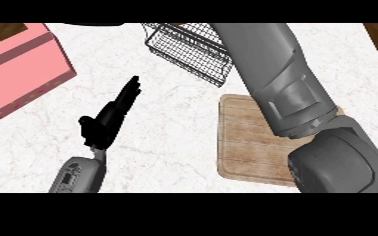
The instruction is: Pick the lemon from the cutting board and place it in the tiered basket
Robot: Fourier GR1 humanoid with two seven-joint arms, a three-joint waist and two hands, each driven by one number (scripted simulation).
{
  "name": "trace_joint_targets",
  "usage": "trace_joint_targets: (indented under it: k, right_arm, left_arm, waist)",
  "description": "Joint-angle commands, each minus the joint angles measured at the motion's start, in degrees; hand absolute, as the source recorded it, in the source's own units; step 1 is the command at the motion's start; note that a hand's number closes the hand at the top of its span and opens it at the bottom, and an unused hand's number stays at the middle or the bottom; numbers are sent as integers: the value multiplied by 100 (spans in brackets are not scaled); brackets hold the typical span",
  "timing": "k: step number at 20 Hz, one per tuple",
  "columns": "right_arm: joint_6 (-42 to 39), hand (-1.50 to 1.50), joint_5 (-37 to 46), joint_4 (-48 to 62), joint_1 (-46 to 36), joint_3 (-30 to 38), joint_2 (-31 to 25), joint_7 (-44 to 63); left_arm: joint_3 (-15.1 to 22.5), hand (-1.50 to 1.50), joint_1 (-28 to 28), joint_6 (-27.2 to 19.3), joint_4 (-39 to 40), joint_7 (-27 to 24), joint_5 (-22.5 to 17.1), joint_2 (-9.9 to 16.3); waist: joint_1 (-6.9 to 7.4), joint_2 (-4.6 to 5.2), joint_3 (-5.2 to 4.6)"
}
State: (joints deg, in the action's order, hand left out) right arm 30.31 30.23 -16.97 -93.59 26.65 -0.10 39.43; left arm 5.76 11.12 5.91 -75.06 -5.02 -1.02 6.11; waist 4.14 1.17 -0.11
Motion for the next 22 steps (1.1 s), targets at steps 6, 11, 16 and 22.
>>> trace_joint_targets:
  k: [6,11,16,22]
  right_arm:
    - [1751,-150,1085,147,42,-682,-657,369]
    - [2381,-150,1138,-578,513,-705,-816,147]
    - [1938,-150,770,-1819,1381,-615,-1034,-242]
    - [743,-150,380,-3280,2471,-752,-1375,-118]
  left_arm:
    - [-179,0,-151,34,-199,203,-146,123]
    - [-322,0,-390,41,-189,88,-188,227]
    - [-400,0,-771,-15,-131,-183,-172,228]
    - [-512,0,-778,-190,-108,-161,-138,210]
  waist:
    - [-265,-87,-1]
    - [-522,-193,13]
    - [-761,-287,20]
    - [-995,-358,18]
